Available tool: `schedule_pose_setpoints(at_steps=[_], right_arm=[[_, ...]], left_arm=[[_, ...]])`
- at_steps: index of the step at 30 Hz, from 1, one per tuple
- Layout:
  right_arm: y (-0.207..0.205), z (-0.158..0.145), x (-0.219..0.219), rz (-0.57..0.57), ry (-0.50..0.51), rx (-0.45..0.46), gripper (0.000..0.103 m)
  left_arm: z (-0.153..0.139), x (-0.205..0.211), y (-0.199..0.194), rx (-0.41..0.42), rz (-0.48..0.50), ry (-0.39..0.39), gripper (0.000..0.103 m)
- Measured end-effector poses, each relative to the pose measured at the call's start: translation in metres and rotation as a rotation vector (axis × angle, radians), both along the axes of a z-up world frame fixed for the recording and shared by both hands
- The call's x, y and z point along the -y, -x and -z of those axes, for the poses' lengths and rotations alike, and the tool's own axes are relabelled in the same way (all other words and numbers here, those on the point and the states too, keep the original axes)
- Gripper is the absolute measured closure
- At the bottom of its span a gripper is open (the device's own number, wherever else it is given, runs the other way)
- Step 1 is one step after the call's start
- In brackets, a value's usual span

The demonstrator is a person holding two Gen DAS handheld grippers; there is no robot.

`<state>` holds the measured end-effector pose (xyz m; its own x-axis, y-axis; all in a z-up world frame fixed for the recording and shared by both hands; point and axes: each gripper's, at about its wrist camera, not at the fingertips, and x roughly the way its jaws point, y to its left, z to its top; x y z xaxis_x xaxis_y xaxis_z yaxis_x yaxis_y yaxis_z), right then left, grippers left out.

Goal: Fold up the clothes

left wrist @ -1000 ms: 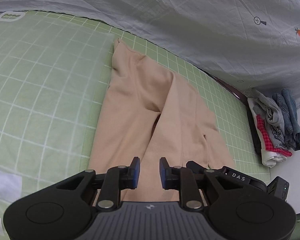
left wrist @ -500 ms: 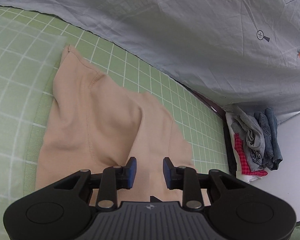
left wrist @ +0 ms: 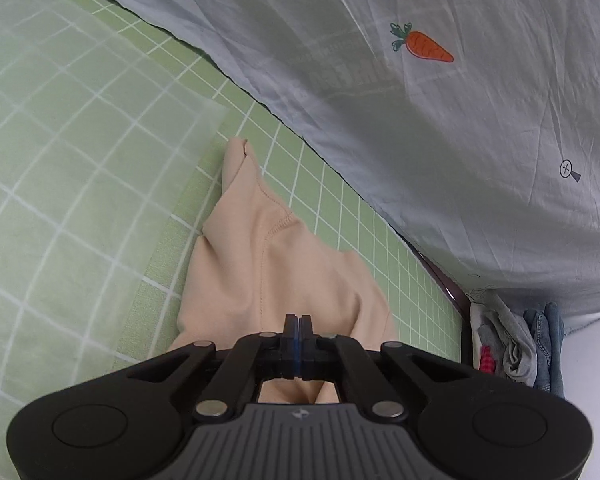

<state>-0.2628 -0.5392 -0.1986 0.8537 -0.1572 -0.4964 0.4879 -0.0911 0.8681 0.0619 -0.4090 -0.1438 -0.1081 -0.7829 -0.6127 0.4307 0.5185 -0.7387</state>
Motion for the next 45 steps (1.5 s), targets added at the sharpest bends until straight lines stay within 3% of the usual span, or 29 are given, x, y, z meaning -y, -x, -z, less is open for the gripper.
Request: schedule_pose_setpoints(at_steps=[2,4,7,14,15,16,20,26,30,32,34,37,42,45], right_arm=[[-0.006,-0.004,0.003,-0.019,0.020,-0.014,0.098],[-0.010,-0.005,0.004,-0.028,0.025,-0.024,0.098],[-0.009,-0.002,0.004,-0.018,0.005,-0.027,0.098],[-0.005,0.004,0.005,0.005,-0.047,-0.011,0.098],[-0.004,0.004,0.005,0.005,-0.049,-0.009,0.098],[-0.004,0.003,0.004,0.005,-0.050,-0.008,0.098],[0.002,0.005,0.002,0.038,-0.062,0.011,0.098],[0.003,0.008,0.003,0.065,-0.071,0.029,0.099],[0.000,0.004,0.007,0.040,-0.060,0.007,0.097],[0.001,-0.001,0.008,0.029,-0.048,-0.012,0.095],[0.003,-0.006,0.009,0.021,-0.032,-0.022,0.086],[0.008,-0.017,0.009,0.012,0.003,-0.037,0.068],[0.018,-0.032,0.003,0.002,0.057,-0.055,0.062],[0.025,-0.033,-0.005,0.003,0.060,-0.054,0.063]], left_arm=[[-0.004,0.004,0.000,-0.006,0.022,0.029,0.103],[-0.007,0.010,0.004,0.005,0.055,0.038,0.085],[-0.009,0.025,0.017,0.041,0.126,0.024,0.074],[0.003,0.040,0.036,0.026,0.197,0.011,0.078],[0.005,0.040,0.036,0.019,0.200,0.021,0.095],[0.006,0.040,0.036,0.009,0.202,0.032,0.100],[0.010,0.032,0.027,-0.011,0.144,0.057,0.100],[0.030,0.018,0.008,-0.010,0.042,-0.009,0.100],[0.025,0.019,0.014,0.023,0.053,-0.014,0.097],[0.015,0.019,0.018,0.073,0.072,-0.024,0.089],[0.004,0.017,0.021,0.124,0.098,-0.025,0.075],[-0.013,0.007,0.033,0.200,0.135,-0.033,0.070],[-0.019,-0.020,0.057,0.242,0.188,-0.088,0.073],[-0.011,-0.041,0.072,0.236,0.215,-0.131,0.089]])
